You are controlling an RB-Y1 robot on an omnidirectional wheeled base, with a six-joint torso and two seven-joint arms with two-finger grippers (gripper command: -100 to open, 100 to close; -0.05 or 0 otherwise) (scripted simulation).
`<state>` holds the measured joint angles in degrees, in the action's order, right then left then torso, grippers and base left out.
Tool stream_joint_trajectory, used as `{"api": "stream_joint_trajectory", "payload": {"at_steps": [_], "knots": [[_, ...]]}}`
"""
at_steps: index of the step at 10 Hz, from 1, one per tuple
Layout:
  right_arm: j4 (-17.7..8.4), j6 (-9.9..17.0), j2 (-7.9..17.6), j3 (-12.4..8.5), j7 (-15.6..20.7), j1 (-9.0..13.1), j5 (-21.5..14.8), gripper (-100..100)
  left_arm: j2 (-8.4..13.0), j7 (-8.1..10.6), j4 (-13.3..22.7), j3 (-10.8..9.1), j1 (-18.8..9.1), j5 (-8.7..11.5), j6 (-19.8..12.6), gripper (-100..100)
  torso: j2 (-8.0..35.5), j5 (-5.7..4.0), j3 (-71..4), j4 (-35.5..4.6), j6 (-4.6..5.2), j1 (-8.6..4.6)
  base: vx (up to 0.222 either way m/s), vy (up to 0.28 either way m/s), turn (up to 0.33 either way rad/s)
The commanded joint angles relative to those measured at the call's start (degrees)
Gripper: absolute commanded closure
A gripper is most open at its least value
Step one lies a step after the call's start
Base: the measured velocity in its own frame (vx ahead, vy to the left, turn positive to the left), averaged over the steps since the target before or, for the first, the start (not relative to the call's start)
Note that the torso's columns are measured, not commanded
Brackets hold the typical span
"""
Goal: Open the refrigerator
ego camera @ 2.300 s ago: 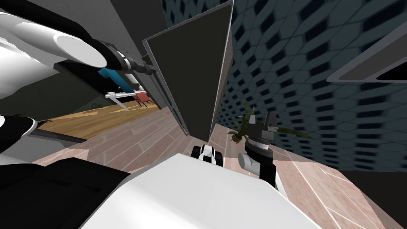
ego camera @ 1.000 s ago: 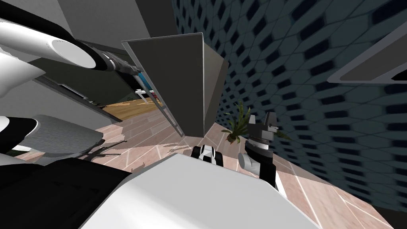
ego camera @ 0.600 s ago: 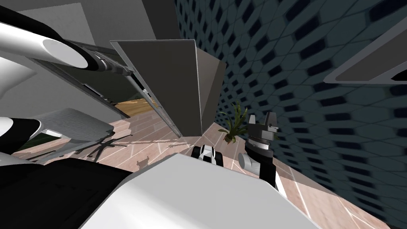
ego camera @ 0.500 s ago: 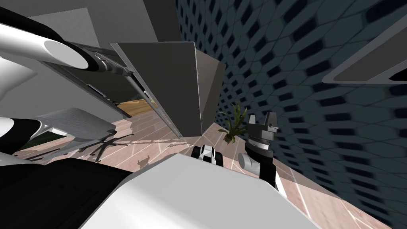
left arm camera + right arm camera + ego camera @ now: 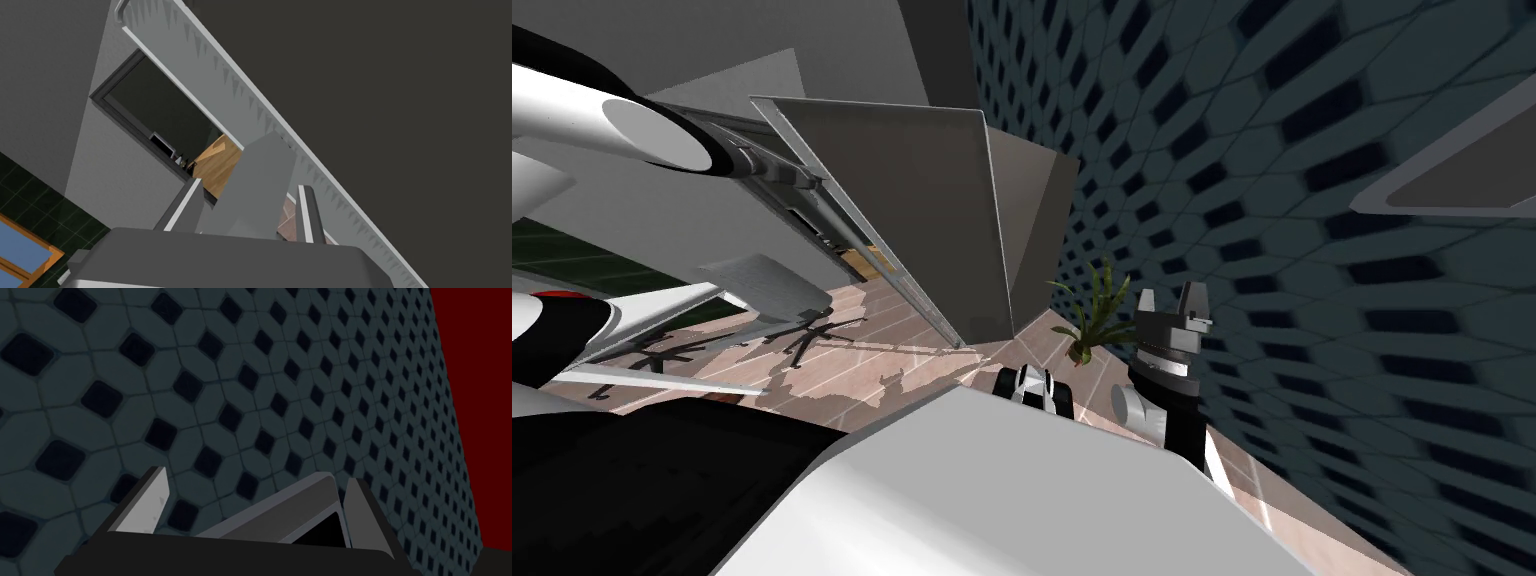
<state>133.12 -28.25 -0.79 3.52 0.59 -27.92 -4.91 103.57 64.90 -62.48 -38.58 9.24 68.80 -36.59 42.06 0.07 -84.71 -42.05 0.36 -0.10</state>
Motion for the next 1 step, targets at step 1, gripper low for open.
{"api": "stream_joint_trajectory", "payload": {"at_steps": [1], "knots": [[0.0, 0.0, 0.0, 0.0, 0.0, 0.0, 0.0, 0, -0.2, -0.1, 2.6, 0.26, -0.1, -1.9, -0.2, 100, -0.2, 0.0, -0.1, 0.0, -0.07, 0.1, -0.009, -0.26, 0.162]]}}
